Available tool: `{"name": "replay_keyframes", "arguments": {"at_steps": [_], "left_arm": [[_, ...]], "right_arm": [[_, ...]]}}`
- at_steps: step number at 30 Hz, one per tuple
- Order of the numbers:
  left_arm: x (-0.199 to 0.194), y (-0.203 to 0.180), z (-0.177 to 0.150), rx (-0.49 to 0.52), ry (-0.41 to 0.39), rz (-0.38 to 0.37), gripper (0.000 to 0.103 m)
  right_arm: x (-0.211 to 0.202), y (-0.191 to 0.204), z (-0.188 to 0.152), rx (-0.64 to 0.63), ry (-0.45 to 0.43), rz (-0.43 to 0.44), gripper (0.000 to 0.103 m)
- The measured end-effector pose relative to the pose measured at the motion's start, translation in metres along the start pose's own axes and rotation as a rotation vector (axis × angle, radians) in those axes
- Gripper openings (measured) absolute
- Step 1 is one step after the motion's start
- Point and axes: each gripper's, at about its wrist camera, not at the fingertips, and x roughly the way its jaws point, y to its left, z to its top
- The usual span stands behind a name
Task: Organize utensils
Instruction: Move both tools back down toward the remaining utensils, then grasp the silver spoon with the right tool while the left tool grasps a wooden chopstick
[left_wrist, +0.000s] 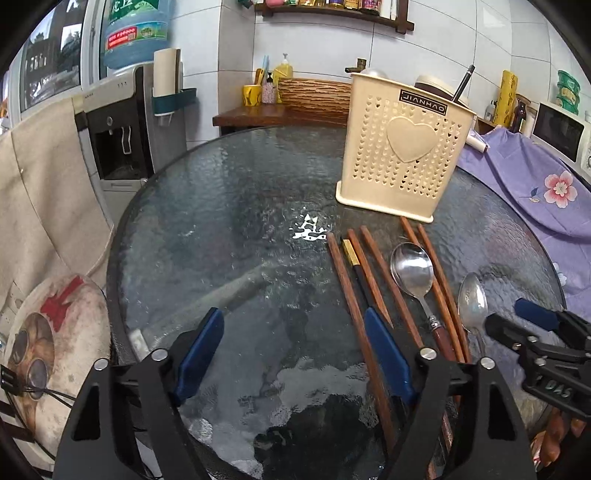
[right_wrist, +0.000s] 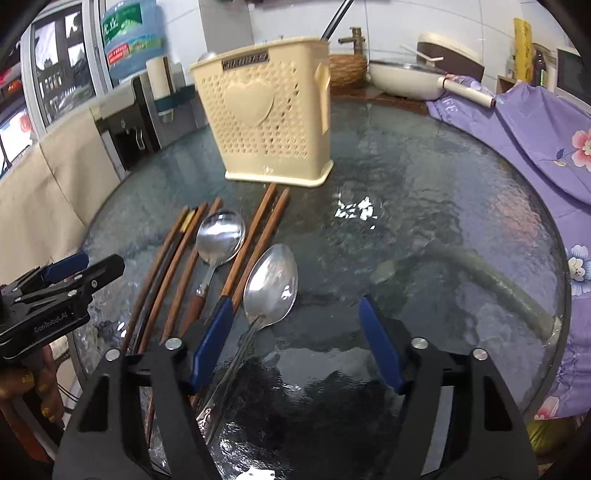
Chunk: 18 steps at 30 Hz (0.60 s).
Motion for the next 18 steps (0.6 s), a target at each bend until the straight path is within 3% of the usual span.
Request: {"name": "replay_keyframes", "arguments": {"at_steps": [8, 18], "left_arm": [[0.003, -0.006, 0.005, 0.019, 0.000, -0.004, 0.073], [0.007, -0.008, 0.005, 0.031, 0.014, -0.002, 0.073]], "right_arm": [[0.015, 0.010, 0.004, -0.001, 0.045, -0.033, 0.069], [0.028, 0.009, 0.021, 0.075, 0.040, -0.042, 0.065]]}}
